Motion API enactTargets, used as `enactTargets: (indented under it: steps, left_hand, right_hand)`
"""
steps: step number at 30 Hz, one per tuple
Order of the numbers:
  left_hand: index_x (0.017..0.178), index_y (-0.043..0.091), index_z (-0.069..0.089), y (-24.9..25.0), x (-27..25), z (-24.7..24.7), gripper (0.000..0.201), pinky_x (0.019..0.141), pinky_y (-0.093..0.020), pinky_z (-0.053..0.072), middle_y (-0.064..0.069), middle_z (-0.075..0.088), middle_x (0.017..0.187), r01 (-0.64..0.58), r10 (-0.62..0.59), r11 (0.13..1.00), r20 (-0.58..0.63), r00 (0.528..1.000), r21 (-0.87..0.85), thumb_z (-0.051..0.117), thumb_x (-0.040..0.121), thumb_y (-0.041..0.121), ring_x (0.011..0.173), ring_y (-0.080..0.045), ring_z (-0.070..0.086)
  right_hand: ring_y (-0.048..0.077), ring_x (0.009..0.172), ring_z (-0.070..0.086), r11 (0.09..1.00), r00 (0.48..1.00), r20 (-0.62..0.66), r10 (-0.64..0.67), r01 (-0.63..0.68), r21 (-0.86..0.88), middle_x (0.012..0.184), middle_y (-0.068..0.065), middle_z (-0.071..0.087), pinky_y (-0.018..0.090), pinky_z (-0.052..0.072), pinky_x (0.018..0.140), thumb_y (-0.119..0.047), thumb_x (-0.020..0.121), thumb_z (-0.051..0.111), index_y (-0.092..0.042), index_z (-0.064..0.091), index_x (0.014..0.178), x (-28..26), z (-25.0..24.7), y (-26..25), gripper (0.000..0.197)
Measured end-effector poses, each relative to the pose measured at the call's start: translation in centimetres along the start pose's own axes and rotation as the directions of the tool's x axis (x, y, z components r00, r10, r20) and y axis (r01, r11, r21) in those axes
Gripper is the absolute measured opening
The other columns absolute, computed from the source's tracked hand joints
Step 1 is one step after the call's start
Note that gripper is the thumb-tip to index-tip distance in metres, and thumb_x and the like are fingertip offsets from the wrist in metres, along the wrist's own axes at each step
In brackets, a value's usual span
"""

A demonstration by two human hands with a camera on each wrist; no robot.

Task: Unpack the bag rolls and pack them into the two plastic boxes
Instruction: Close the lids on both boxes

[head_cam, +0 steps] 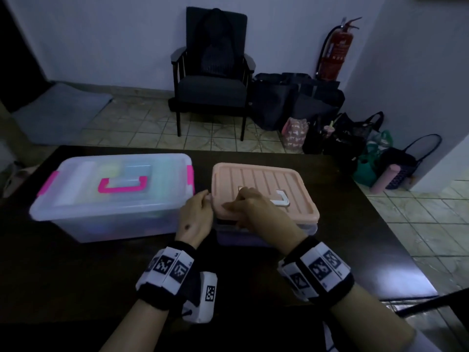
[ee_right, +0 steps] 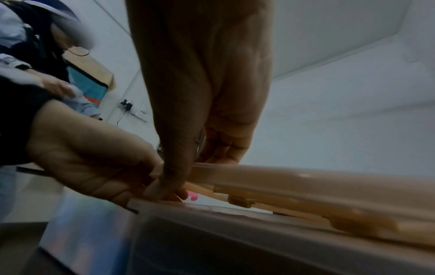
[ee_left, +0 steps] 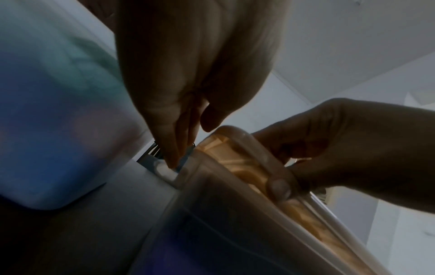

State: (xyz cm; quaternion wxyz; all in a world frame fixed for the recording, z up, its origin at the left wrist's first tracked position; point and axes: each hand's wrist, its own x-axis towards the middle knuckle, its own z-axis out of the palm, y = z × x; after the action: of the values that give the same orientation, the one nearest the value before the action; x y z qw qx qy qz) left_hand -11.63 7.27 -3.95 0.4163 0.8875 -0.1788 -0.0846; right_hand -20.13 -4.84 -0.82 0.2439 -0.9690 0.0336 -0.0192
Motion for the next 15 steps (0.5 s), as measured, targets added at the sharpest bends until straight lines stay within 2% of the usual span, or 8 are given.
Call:
enactTargets:
  steps: [2,3,5,7,8,10,13,15]
  left_hand:
    - [0.123,0.006,0.058,-0.1,0.1,-0.2,0.035,0.09,-0.028,0.037,-0.016,0.057,0.128,0.022,-0.022,1.0,0.008,1.0,-0.022,0.036,0.1,0.019,0.117,-0.03,0.052]
    - [0.12,0.006,0.06,0.0,0.1,-0.3,0.034,0.088,-0.028,0.038,-0.017,0.06,0.124,0.037,-0.037,0.999,0.014,0.999,-0.032,0.036,0.1,0.021,0.114,-0.031,0.053]
    - [0.107,0.01,0.066,0.2,0.0,-0.4,0.028,0.087,-0.029,0.039,-0.013,0.065,0.112,0.055,-0.053,0.997,0.031,0.998,-0.048,0.042,0.098,0.022,0.112,-0.031,0.055]
    - [0.081,0.021,0.062,0.4,-0.3,-0.4,0.017,0.088,-0.03,0.041,-0.004,0.063,0.088,0.047,-0.045,0.998,0.048,0.998,-0.041,0.051,0.093,0.018,0.11,-0.03,0.058]
    - [0.08,0.02,0.062,0.4,-0.4,-0.3,0.014,0.088,-0.03,0.042,-0.006,0.063,0.086,0.047,-0.045,0.998,0.047,0.998,-0.037,0.053,0.091,0.016,0.108,-0.03,0.059]
    - [0.102,0.007,0.067,0.6,-0.6,-0.2,0.019,0.085,-0.028,0.042,-0.014,0.068,0.103,0.045,-0.044,0.998,0.027,0.999,-0.043,0.055,0.088,0.012,0.107,-0.029,0.06]
    - [0.115,0.007,0.062,0.7,-0.6,0.2,0.03,0.081,-0.024,0.038,-0.01,0.066,0.115,0.056,-0.055,0.997,0.013,0.998,-0.051,0.053,0.088,0.012,0.108,-0.027,0.059]
    - [0.118,0.008,0.059,0.7,-0.4,0.6,0.032,0.085,-0.027,0.04,-0.01,0.064,0.117,0.073,-0.073,0.997,0.008,0.997,-0.03,0.05,0.088,0.013,0.109,-0.027,0.057]
  right_hand:
    - [0.022,0.104,0.05,0.997,0.999,0.05,-0.022,0.025,-0.071,0.106,0.007,0.048,0.022,0.04,0.087,-0.009,0.087,0.062,-0.009,0.059,0.125,-0.1,0.3,-0.4,0.039]
    - [0.028,0.109,0.047,0.996,0.998,0.066,-0.022,0.027,-0.084,0.112,0.012,0.048,0.024,0.037,0.088,-0.008,0.087,0.061,-0.011,0.058,0.128,-0.2,0.5,-0.4,0.041]
    - [0.032,0.109,0.048,0.997,0.995,0.082,-0.06,0.063,-0.046,0.112,0.013,0.048,0.02,0.04,0.085,-0.008,0.089,0.058,-0.009,0.059,0.127,-0.6,1.0,-0.4,0.038]
    - [0.033,0.1,0.052,0.986,0.99,0.041,-0.133,0.137,-0.091,0.106,0.017,0.053,0.031,0.044,0.086,-0.01,0.086,0.062,-0.009,0.064,0.12,-0.9,1.5,-0.5,0.035]
    - [0.033,0.096,0.054,0.979,0.985,0.04,-0.165,0.169,-0.112,0.103,0.019,0.055,0.036,0.044,0.085,-0.011,0.084,0.065,-0.01,0.066,0.117,-1.1,1.6,-0.2,0.034]
    - [0.031,0.101,0.053,0.986,0.99,-0.016,-0.142,0.14,-0.092,0.109,0.017,0.058,0.037,0.042,0.089,-0.017,0.085,0.064,-0.012,0.066,0.117,-1.0,1.2,0.5,0.033]
    - [0.022,0.131,0.033,0.943,0.963,-0.237,0.124,-0.189,-0.274,0.139,0.002,0.043,0.036,0.024,0.108,-0.04,0.095,0.037,-0.027,0.05,0.133,-1.0,0.3,3.2,0.042]
    - [0.026,0.143,0.011,0.821,0.862,-0.302,0.407,-0.49,-0.292,0.152,0.002,0.023,0.047,0.01,0.114,-0.049,0.096,0.024,-0.03,0.032,0.142,-1.4,-0.7,5.3,0.051]
